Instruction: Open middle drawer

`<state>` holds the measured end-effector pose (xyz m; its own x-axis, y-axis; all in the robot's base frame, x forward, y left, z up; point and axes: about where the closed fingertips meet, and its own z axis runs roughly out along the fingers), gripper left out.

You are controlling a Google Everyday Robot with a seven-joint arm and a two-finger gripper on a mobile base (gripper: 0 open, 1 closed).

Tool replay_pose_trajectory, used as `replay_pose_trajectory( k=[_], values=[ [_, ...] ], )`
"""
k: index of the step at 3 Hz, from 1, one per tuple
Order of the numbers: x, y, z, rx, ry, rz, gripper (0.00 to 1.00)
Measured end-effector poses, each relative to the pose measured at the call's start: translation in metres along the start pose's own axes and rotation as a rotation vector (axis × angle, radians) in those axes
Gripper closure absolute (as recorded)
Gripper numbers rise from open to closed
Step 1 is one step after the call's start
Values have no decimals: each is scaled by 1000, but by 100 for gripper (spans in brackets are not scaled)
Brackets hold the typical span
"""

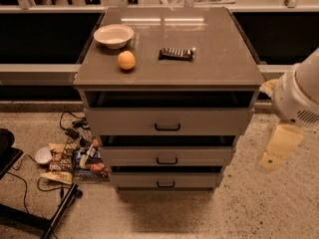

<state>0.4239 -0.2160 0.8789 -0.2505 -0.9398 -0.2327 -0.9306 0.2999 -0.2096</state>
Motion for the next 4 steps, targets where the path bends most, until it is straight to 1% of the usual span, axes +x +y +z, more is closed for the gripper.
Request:
replay_pose_trajectory(
  k=[1,2,3,4],
  values=[
    [15,19,52,-20,9,21,0],
    [28,36,98,-43,7,34,0],
    [39,54,148,-101,7,81,0],
    [38,54,148,-102,7,81,0]
  ],
)
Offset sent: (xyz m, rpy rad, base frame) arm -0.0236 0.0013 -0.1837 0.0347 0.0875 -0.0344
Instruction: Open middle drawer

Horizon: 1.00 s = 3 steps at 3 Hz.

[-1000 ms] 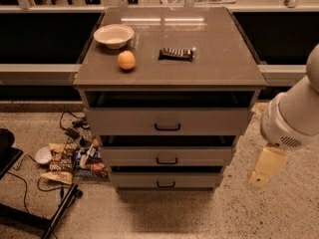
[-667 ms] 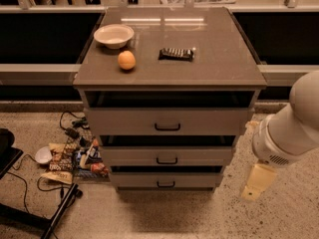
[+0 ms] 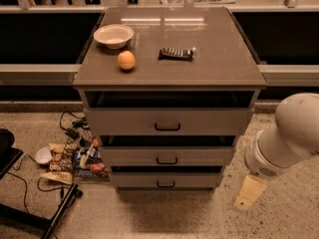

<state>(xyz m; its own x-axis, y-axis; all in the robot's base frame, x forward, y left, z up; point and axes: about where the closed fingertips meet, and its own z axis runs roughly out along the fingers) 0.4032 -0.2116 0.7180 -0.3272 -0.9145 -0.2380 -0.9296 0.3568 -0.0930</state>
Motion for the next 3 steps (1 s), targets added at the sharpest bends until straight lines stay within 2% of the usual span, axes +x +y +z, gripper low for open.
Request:
replay_pose_trajectory(
  k=[1,2,3],
  values=[
    [-1,11,26,-51,-13,-17,0],
    [-4,25,71,-95,-7,-83,0],
    [-8,28,117,-118,15,-151,0]
  ],
)
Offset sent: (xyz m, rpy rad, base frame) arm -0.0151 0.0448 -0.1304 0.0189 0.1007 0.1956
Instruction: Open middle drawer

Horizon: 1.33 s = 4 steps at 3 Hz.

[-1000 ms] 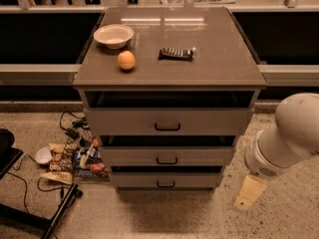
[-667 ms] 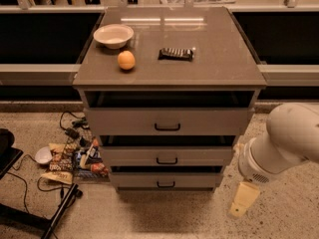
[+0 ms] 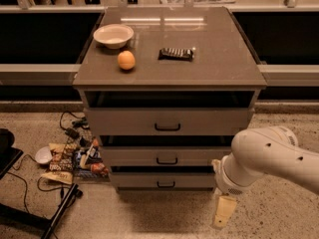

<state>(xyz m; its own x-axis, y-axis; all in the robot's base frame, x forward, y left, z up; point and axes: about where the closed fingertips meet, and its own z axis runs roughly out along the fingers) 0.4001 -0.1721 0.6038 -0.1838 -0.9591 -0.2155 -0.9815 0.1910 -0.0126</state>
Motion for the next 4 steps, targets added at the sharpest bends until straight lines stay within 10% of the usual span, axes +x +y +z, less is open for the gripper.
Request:
replay_pose_trajectory(
  k=[2,4],
  values=[
    [-33,-47,115,37,24,-43,0],
    [-27,-70,127,91,40,-12,0]
  ],
)
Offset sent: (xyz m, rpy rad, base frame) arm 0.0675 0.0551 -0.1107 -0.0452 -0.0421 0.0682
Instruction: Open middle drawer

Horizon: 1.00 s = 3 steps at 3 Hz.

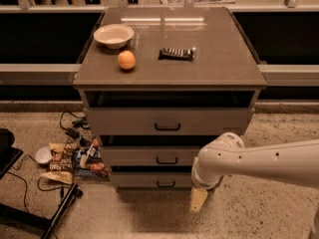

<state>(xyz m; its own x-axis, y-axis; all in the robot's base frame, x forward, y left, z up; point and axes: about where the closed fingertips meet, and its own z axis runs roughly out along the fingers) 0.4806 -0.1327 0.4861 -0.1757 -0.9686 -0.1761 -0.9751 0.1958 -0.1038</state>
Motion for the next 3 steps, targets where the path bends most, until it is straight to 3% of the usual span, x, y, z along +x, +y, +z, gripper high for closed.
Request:
replay_pose_trajectory(
  k=[3],
  values=[
    [24,-70,21,130,76,74,0]
  ],
)
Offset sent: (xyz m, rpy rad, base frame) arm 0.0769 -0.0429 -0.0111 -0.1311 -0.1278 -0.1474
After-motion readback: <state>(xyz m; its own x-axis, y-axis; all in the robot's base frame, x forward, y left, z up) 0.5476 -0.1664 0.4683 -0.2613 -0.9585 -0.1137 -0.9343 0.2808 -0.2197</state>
